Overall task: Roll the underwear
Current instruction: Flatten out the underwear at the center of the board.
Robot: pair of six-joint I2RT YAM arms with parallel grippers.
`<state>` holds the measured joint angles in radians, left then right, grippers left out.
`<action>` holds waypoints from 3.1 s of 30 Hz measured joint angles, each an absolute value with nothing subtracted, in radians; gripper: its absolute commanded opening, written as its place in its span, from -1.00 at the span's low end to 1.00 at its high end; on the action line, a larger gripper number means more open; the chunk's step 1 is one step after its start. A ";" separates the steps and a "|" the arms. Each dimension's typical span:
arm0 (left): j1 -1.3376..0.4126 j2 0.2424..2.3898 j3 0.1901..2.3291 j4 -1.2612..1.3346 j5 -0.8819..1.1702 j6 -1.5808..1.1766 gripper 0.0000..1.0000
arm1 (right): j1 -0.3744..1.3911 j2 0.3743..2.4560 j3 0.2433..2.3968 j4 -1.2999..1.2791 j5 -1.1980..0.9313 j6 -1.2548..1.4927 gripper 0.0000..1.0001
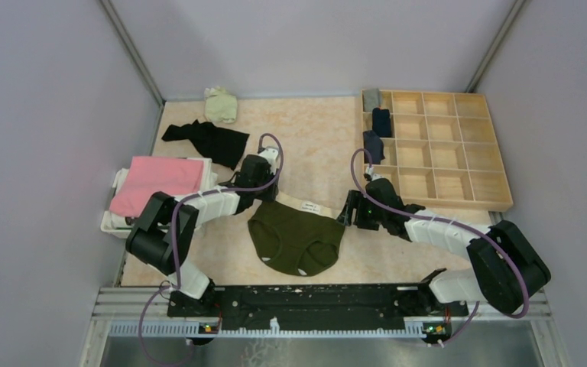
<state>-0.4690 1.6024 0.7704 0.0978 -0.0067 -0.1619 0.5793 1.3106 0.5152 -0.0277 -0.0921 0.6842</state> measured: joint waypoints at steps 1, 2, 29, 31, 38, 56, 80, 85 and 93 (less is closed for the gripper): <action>-0.469 1.604 0.770 0.099 -0.002 -0.160 -0.33 | 0.579 1.311 0.515 -0.028 -0.092 0.684 0.33; -0.469 1.608 0.770 0.100 0.002 -0.158 -0.37 | 0.579 1.311 0.515 -0.028 -0.092 0.684 0.33; -0.469 1.600 0.770 0.105 0.026 -0.160 -1.00 | 0.572 1.402 0.512 0.120 -0.135 0.787 0.04; -0.469 1.582 0.770 0.105 0.029 -0.166 -1.00 | 0.570 1.404 0.512 0.126 -0.129 0.790 0.04; -0.469 1.486 0.762 0.104 0.045 -0.194 -1.00 | 0.566 1.416 0.512 0.150 -0.119 0.790 0.06; -0.469 1.330 0.762 0.075 0.117 -0.216 -1.00 | 0.536 1.421 0.503 0.195 -0.099 0.794 0.08; -0.469 1.200 0.751 0.042 0.146 -0.247 -1.00 | 0.512 1.414 0.483 0.258 -0.074 0.723 -1.00; -0.469 1.068 0.735 0.031 0.236 -0.262 -1.00 | 0.512 1.076 0.490 0.122 -0.058 0.587 -1.00; -0.469 0.833 0.733 0.038 0.395 -0.292 -1.00 | 0.512 0.682 0.715 -0.132 -0.006 0.370 -1.00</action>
<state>-0.4690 0.8326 0.7330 0.0383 0.3954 -0.2920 0.5117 0.6819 0.7151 -0.1322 -0.0063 0.3702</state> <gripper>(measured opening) 0.015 0.008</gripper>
